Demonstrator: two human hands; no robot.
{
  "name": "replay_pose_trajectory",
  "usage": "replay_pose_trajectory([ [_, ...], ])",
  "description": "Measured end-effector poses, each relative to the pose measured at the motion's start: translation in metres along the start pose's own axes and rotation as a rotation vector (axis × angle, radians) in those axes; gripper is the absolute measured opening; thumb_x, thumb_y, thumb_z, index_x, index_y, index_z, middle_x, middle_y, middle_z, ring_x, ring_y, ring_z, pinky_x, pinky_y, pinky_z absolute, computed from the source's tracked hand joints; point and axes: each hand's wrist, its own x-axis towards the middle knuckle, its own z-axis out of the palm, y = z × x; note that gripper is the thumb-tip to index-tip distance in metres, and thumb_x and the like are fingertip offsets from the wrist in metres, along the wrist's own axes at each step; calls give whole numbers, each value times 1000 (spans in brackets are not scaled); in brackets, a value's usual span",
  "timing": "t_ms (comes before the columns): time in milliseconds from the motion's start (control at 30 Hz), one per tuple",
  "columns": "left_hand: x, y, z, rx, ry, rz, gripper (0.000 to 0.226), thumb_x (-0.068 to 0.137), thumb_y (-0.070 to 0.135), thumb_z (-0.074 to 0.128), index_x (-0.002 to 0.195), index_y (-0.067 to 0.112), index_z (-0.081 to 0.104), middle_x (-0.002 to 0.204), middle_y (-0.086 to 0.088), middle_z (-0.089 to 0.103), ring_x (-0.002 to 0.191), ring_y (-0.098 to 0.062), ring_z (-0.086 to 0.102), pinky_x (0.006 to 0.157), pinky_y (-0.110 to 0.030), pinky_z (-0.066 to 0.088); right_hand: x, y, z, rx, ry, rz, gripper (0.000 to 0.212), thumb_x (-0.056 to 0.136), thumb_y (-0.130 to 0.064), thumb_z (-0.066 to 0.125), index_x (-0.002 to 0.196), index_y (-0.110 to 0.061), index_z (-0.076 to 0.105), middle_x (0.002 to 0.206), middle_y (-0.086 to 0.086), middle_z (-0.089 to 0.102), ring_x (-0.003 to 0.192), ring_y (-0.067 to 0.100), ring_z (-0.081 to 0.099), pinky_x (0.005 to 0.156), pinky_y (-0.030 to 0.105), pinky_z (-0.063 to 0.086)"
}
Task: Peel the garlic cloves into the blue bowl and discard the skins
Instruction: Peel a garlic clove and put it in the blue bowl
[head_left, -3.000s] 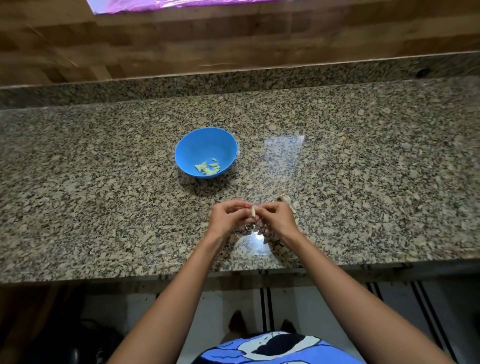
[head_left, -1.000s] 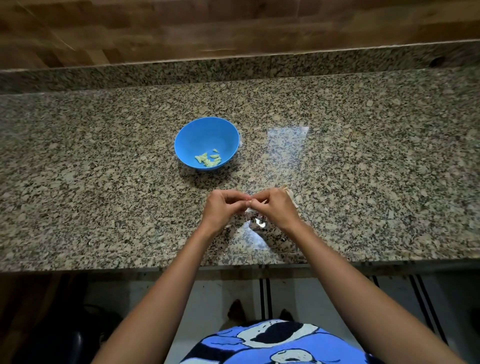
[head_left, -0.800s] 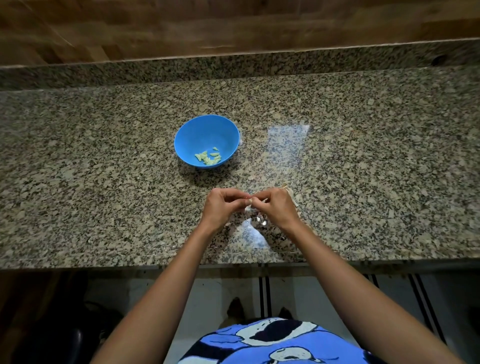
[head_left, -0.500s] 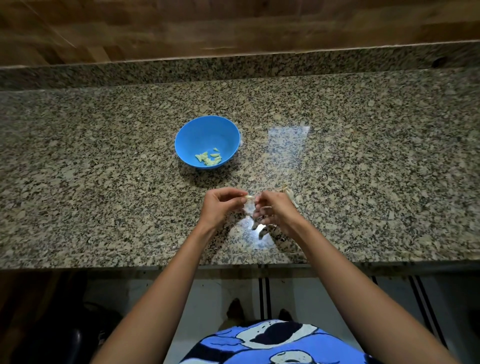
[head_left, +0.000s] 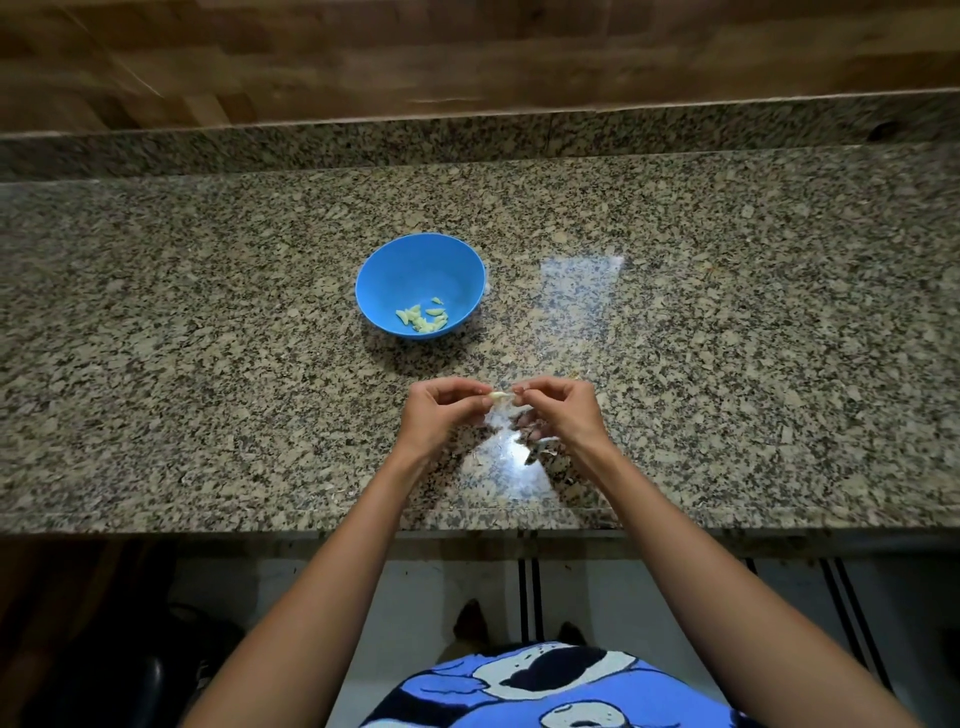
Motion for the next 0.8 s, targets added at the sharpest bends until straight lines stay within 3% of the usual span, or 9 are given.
replay_pose_trajectory([
  [133, -1, 3, 5, 5, -17, 9, 15, 74, -3, 72, 88, 1, 70, 83, -9, 72, 72, -14, 68, 64, -22, 56, 0, -1, 8, -54, -97, -51, 15, 84, -6, 65, 99, -9, 65, 85, 14, 69, 59, 27, 63, 42, 28, 51],
  [333, 0, 3, 8, -65, 1, -73, 17, 76, -4, 70, 93, -7, 69, 90, -17, 72, 72, -15, 68, 63, -21, 54, 0, 1, 13, -54, -42, -130, 10, 81, -2, 66, 82, -11, 70, 78, 11, 69, 58, 17, 62, 44, 21, 50],
  [533, 1, 1, 12, -218, 13, -199, 14, 77, -6, 68, 90, -3, 71, 84, -13, 73, 71, -19, 68, 68, -24, 58, 0, 2, 9, -9, -50, -97, 13, 84, 6, 59, 94, 4, 68, 79, 13, 68, 55, 11, 63, 45, 18, 50],
  [800, 2, 3, 16, -182, 33, -189, 10, 76, -6, 69, 84, 0, 71, 81, -11, 73, 71, -18, 67, 67, -23, 57, 4, 6, 10, -96, 72, -128, 10, 78, 2, 67, 86, -1, 72, 76, 13, 70, 60, 18, 65, 56, 28, 57],
])
